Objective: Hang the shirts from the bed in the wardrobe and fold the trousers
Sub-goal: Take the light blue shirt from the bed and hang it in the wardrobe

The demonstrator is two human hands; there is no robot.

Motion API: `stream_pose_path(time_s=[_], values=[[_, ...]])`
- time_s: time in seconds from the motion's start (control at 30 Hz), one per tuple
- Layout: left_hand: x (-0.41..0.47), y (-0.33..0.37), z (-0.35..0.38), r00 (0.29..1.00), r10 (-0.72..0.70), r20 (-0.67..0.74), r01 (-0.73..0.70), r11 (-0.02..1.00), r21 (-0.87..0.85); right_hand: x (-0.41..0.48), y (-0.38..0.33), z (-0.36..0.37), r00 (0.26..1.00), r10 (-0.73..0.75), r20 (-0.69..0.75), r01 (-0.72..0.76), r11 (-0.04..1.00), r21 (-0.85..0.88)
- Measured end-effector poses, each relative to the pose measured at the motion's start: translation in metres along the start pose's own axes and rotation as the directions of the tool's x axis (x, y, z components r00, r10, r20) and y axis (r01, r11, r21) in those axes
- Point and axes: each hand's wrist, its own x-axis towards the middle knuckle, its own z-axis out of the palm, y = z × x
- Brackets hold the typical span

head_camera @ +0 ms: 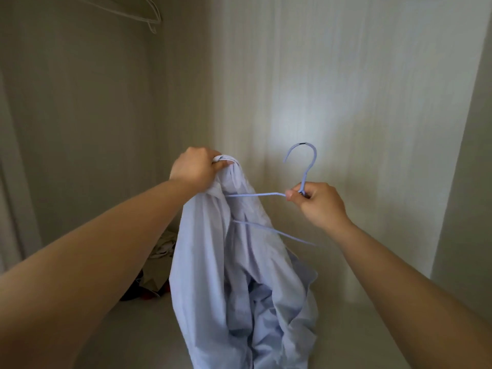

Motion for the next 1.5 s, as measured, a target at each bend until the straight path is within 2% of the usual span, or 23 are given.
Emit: stream_pose_path(time_s=[0.07,0.13,0.23,0.33,0.37,0.4,0.43,0.5,0.53,0.57,0.63,0.67,0.7,0.77,0.87,1.0,1.1,1.27,1.33,1.37,1.43,1.47,1.5], values=[[-0.004,0.011,0.003,1.000,-0.007,0.000,0.007,0.998,-0.059,0.000,-0.007,0.010,0.999,-0.011,0.034,0.010,0.999,0.044],[-0.005,0.022,0.003,0.999,0.012,-0.042,-0.015,0.997,-0.074,0.000,-0.012,0.022,1.000,0.016,-0.026,-0.015,0.999,0.043],[-0.002,0.030,-0.008,0.983,0.047,-0.179,-0.066,0.992,-0.106,0.001,-0.014,0.034,0.988,0.063,-0.140,-0.063,0.998,0.005],[-0.002,0.031,-0.019,0.952,0.135,-0.275,-0.197,0.958,-0.210,0.005,-0.013,0.038,0.971,0.111,-0.214,-0.088,0.989,0.116],[-0.003,0.032,-0.021,0.949,0.206,-0.238,-0.259,0.941,-0.217,0.007,-0.012,0.038,0.966,0.136,-0.221,-0.099,0.981,0.169],[-0.003,0.031,-0.022,0.948,0.289,-0.134,-0.310,0.933,-0.185,0.009,-0.012,0.037,0.961,0.166,-0.221,-0.117,0.969,0.218],[-0.002,0.030,-0.021,0.936,0.351,0.035,-0.344,0.931,-0.122,0.012,-0.010,0.036,0.956,0.199,-0.216,-0.140,0.955,0.261],[-0.002,0.025,-0.021,0.852,0.361,0.380,-0.386,0.923,-0.012,0.017,-0.002,0.032,0.946,0.262,-0.193,-0.190,0.926,0.325],[-0.004,0.023,-0.021,0.812,0.335,0.478,-0.361,0.932,-0.041,0.018,0.004,0.030,0.943,0.283,-0.176,-0.211,0.915,0.343],[-0.005,0.023,-0.020,0.804,0.327,0.497,-0.314,0.943,-0.114,0.017,0.010,0.029,0.943,0.297,-0.153,-0.228,0.907,0.354],[-0.006,0.023,-0.013,0.845,0.338,0.414,-0.248,0.934,-0.258,0.013,0.019,0.029,0.950,0.295,-0.100,-0.236,0.892,0.386],[-0.005,0.025,-0.008,0.865,0.348,0.360,-0.279,0.932,-0.232,0.010,0.021,0.030,0.954,0.289,-0.077,-0.235,0.882,0.409],[-0.004,0.027,-0.003,0.868,0.368,0.335,-0.342,0.930,-0.136,0.008,0.023,0.030,0.957,0.282,-0.060,-0.231,0.873,0.429],[-0.004,0.031,0.009,0.826,0.408,0.388,-0.476,0.874,0.096,0.007,0.024,0.027,0.963,0.264,-0.051,-0.217,0.876,0.431],[-0.009,0.034,0.026,0.791,0.392,0.470,-0.534,0.817,0.217,0.008,0.020,0.018,0.976,0.209,-0.051,-0.168,0.889,0.426],[-0.011,0.044,0.039,0.818,0.460,0.346,-0.532,0.833,0.151,0.010,0.010,0.011,0.995,0.097,-0.015,-0.077,0.866,0.493],[-0.010,0.053,0.043,0.836,0.489,0.250,-0.519,0.852,0.066,0.013,0.002,0.008,0.999,0.018,0.034,-0.031,0.893,0.449],[-0.007,0.065,0.049,0.889,0.410,0.205,-0.404,0.912,-0.075,0.019,-0.008,0.004,0.995,-0.101,0.022,0.086,0.926,0.367],[-0.005,0.064,0.050,0.914,0.373,0.159,-0.363,0.927,-0.093,0.016,-0.010,0.006,0.988,-0.144,-0.052,0.153,0.923,0.353],[-0.004,0.061,0.050,0.929,0.346,0.132,-0.336,0.937,-0.092,0.013,-0.008,0.008,0.969,-0.182,-0.168,0.225,0.931,0.286],[-0.002,0.054,0.051,0.964,0.254,0.076,-0.246,0.964,-0.105,0.004,0.002,0.011,0.861,-0.280,-0.425,0.329,0.943,0.045],[-0.001,0.050,0.050,0.979,0.198,0.048,-0.191,0.974,-0.122,-0.003,0.009,0.014,0.817,-0.308,-0.487,0.325,0.944,-0.053],[0.000,0.046,0.049,0.990,0.139,0.021,-0.135,0.980,-0.144,-0.012,0.017,0.019,0.809,-0.321,-0.492,0.309,0.945,-0.108]])
